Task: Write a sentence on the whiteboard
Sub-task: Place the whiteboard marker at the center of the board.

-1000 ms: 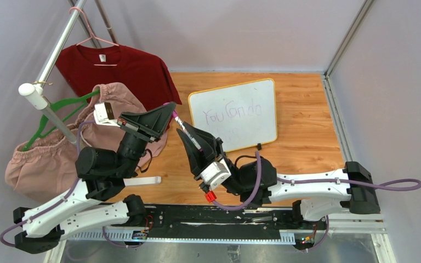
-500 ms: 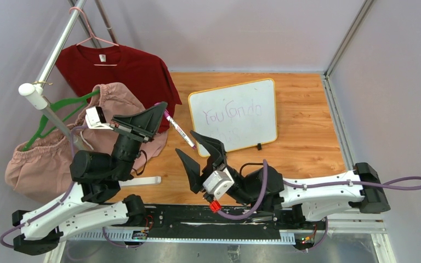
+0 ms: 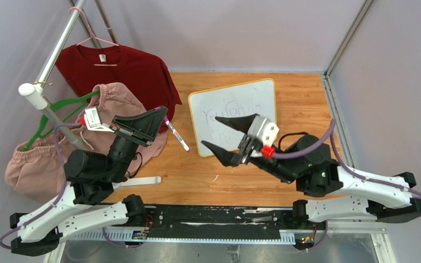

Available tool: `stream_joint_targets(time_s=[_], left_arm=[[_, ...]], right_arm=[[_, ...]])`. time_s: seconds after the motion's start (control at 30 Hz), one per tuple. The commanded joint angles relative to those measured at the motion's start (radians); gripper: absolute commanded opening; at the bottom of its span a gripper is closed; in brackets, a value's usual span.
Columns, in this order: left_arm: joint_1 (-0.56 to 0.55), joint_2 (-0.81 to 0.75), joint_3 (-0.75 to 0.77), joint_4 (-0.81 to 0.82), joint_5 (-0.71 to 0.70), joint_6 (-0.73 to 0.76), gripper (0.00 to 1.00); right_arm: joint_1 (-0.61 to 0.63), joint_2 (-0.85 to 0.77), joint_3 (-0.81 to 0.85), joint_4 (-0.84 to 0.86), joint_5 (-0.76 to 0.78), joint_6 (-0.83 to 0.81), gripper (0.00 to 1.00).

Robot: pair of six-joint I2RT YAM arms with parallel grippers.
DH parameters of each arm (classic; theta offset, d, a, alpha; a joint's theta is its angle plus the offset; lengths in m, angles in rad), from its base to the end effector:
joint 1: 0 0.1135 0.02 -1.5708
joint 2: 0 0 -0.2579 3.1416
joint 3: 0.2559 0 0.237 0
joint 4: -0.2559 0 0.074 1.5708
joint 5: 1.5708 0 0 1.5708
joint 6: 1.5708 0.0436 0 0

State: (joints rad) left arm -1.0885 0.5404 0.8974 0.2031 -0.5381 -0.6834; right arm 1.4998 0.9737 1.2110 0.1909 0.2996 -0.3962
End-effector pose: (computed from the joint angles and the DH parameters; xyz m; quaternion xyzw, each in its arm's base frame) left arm 0.0602 -0.0668 0.4417 -0.1339 0.5039 -0.5719 0.6332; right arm 0.0262 0.1876 0.4870 -0.3611 0.4139 0.3673 0.7506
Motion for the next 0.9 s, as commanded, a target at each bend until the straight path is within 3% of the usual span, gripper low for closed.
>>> stream_joint_targets(time_s=[0.0,0.13,0.23,0.67,0.87], left_arm=[[-0.006,0.012,0.001,-0.049,0.093,0.092,0.0],[-0.006,0.015,-0.028,-0.051,0.163,0.109,0.0],[-0.006,0.011,-0.044,-0.055,0.201,0.108,0.0],[-0.007,-0.052,-0.124,-0.068,0.257,0.106,0.0],[-0.005,-0.076,-0.138,-0.068,0.276,0.117,0.0]], right_arm=[[-0.157,-0.004,0.077,-0.275,-0.189,0.349,0.67],[-0.377,0.02,0.08,-0.281,-0.517,0.614,0.67],[-0.424,0.036,0.046,-0.214,-0.643,0.709,0.67],[-0.429,0.091,-0.051,0.005,-0.653,0.861,0.66],[-0.431,0.136,-0.043,0.025,-0.666,0.889,0.65]])
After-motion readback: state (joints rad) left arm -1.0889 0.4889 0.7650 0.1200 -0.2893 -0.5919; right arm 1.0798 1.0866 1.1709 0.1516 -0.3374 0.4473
